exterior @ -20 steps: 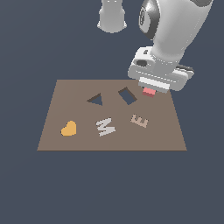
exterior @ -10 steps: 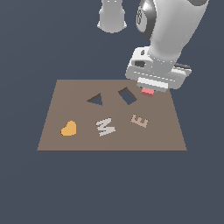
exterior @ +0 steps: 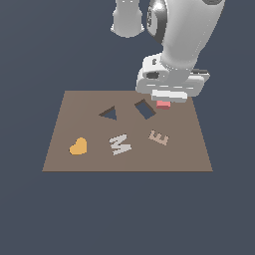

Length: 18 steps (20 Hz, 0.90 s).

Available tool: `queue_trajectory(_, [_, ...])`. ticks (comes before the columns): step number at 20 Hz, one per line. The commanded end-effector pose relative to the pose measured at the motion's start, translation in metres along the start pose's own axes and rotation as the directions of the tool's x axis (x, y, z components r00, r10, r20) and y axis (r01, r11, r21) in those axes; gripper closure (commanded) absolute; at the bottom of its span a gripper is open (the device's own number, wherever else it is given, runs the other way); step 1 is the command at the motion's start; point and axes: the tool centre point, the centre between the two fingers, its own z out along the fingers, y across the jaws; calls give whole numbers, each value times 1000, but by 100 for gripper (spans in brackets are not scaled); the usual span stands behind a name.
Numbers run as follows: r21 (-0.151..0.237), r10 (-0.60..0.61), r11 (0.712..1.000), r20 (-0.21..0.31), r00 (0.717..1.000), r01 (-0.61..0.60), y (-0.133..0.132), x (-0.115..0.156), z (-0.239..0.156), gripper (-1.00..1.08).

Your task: Insert a designated object into the corresponding slot on a board.

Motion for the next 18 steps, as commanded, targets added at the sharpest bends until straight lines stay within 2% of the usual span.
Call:
queue_trajectory(1, [0, -68, 998, -1, 998, 68, 8, 2, -1, 108])
queue_trajectory(7, [0, -258, 966, -1, 966, 258, 28, 10, -3, 108])
queue_trajectory(18, [-1, -511, 859, 0, 859, 511, 53, 29, -6, 108])
